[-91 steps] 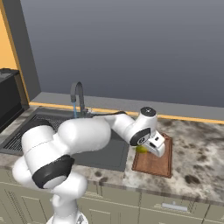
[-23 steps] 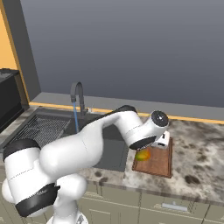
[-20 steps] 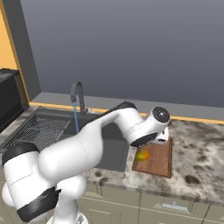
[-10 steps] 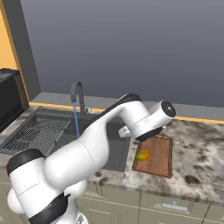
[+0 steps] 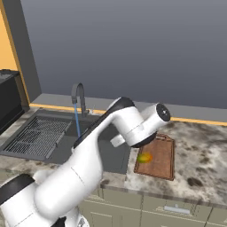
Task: Pick the mango from the sink and place it on the cutting board to airdry. Then turn off the sink faucet.
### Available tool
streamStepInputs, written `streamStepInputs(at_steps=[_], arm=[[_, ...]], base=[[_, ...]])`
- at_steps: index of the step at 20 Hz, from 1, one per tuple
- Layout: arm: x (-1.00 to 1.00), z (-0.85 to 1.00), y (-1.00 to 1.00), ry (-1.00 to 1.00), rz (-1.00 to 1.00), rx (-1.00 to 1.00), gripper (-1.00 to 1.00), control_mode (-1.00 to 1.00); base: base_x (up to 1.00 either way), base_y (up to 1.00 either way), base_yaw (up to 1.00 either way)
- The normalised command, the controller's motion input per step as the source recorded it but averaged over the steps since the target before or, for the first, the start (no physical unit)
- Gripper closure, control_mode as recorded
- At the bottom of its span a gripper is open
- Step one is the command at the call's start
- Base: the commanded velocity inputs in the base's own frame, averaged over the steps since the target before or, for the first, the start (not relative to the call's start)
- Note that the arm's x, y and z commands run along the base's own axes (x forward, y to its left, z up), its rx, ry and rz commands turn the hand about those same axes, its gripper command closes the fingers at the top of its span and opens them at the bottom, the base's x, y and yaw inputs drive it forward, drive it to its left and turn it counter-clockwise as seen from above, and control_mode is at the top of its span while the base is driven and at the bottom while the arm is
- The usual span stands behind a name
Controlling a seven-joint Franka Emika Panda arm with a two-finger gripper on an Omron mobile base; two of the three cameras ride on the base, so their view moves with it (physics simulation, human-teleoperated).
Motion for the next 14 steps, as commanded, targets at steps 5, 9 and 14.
streamStepInputs(at_steps=[5, 9, 14], arm=[[-0.47, 0.04, 0.91, -0.30, 0.06, -0.19, -1.00, -1.00], [-0.37, 0.00, 0.56, -0.12, -0.04, -0.02, -1.00, -1.00], [-0.03, 0.05, 0.01, 0.04, -0.01, 0.28, -1.00, -1.00]], base=[[0.00, 0.00, 0.00], [0.00, 0.00, 0.00], [0.00, 0.00, 0.00]])
